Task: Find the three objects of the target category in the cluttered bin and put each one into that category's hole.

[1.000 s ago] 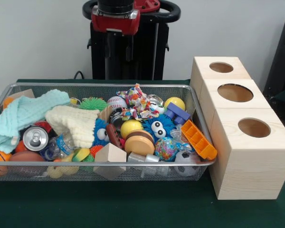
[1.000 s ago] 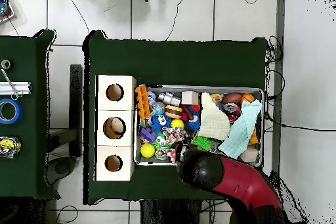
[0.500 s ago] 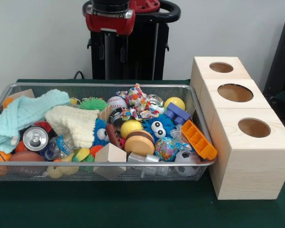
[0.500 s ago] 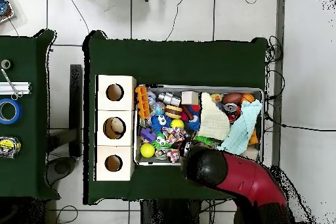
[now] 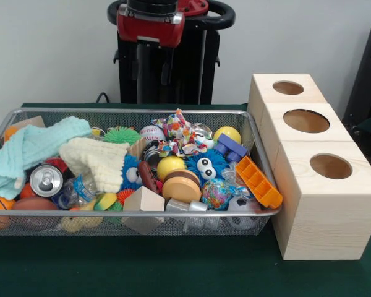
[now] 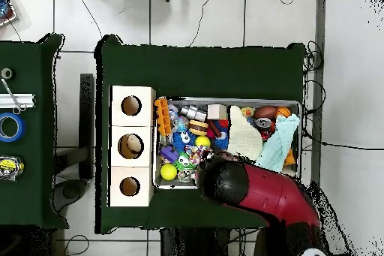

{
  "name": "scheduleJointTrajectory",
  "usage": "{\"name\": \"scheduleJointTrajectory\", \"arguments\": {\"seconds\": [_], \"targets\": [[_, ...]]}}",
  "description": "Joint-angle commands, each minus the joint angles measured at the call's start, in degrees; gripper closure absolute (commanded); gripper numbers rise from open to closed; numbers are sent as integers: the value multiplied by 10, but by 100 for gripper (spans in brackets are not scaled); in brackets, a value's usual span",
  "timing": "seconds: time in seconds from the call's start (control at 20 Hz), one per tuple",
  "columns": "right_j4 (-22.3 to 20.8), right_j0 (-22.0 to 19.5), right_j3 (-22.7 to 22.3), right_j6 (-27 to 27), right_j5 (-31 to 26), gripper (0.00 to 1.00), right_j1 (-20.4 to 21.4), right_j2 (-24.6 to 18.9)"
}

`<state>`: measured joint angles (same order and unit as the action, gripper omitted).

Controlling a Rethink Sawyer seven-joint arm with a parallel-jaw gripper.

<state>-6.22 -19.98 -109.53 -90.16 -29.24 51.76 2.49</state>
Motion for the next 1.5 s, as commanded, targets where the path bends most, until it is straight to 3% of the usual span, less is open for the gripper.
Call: {"name": "scheduleJointTrajectory", "arguments": {"seconds": [0.05, 0.25, 0.35, 0.45, 0.85, 1.0, 1.15, 1.5], "targets": [[-15, 31, 60, -123, 32, 0, -27, 31], [8, -11, 38, -62, 27, 0, -12, -20], [22, -27, 45, -23, -49, 0, -13, -43], [15, -36, 44, -1, -59, 0, -19, -57], [9, -73, 32, 14, -12, 0, -45, -103], [-2, -73, 27, 1, 28, 0, -62, -113], [-6, -59, 28, -27, 39, 0, -75, -102], [4, -70, 23, -39, 77, 0, -107, -125]]}}
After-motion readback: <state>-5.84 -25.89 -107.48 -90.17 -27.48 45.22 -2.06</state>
